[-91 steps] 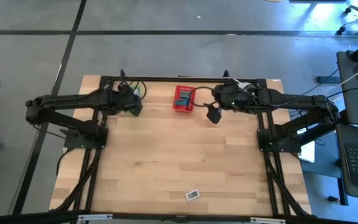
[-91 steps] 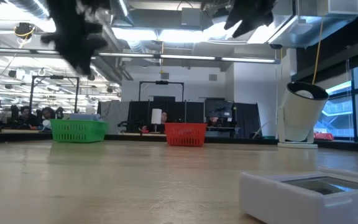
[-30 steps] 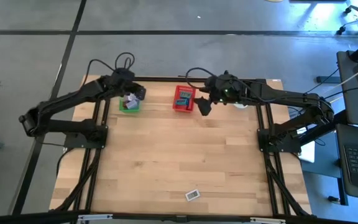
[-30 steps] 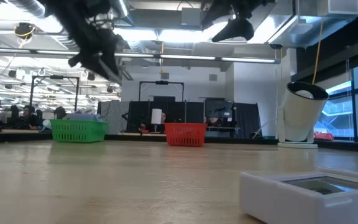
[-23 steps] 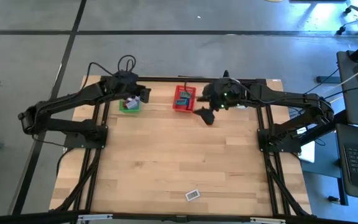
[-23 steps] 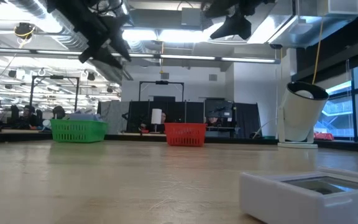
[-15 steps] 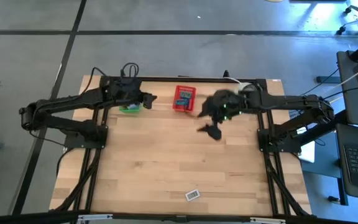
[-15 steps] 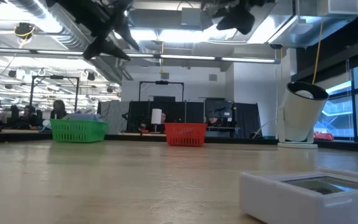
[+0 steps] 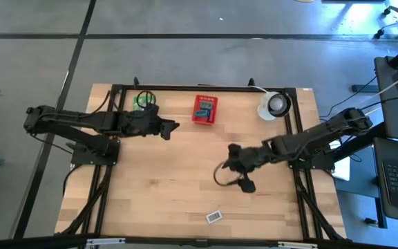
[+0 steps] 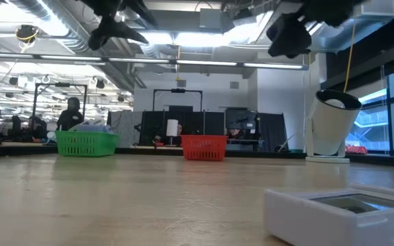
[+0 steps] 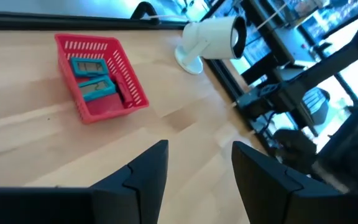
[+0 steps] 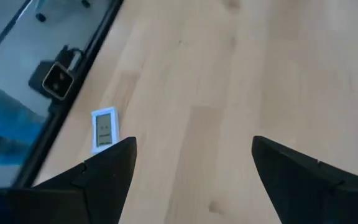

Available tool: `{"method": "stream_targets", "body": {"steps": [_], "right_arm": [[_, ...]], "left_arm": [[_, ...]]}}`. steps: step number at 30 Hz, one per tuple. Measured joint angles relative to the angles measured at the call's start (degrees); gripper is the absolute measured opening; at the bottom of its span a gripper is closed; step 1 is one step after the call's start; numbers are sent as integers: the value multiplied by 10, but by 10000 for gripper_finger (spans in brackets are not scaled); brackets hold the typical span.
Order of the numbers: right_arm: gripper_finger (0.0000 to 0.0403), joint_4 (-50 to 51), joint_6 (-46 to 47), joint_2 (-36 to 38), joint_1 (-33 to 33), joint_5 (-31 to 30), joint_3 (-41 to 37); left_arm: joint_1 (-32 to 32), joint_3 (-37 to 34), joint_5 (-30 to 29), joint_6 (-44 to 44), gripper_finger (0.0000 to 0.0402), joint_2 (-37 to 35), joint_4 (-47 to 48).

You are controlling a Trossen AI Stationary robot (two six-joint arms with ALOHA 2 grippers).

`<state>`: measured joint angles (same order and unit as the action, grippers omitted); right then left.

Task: Pick & Place Office items
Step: Put the white digital timer into the red bin

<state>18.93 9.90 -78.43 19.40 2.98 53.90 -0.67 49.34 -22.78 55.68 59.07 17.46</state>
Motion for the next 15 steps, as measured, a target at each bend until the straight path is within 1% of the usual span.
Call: {"method": "stream_targets", "body": {"steps": [4,7,10,13,15], "right_arm": [[320,-142,-51,0,47,-10,-71],[320,-252,-60,-15,73,-8,-104],[320,-310,-42,-50,91,-9,-107],[320,-363,-29,-102,108,-6,-106],[320,-369,-32,-139,118,-6,-95]], "left_arm": [[-38,0,-48,39,173,0,0],[-64,0,-71,61,173,0,0],[-87,0,-90,72,173,0,1],[-103,0,-109,76,173,0,2],[-110,0,-117,76,173,0,3]]}}
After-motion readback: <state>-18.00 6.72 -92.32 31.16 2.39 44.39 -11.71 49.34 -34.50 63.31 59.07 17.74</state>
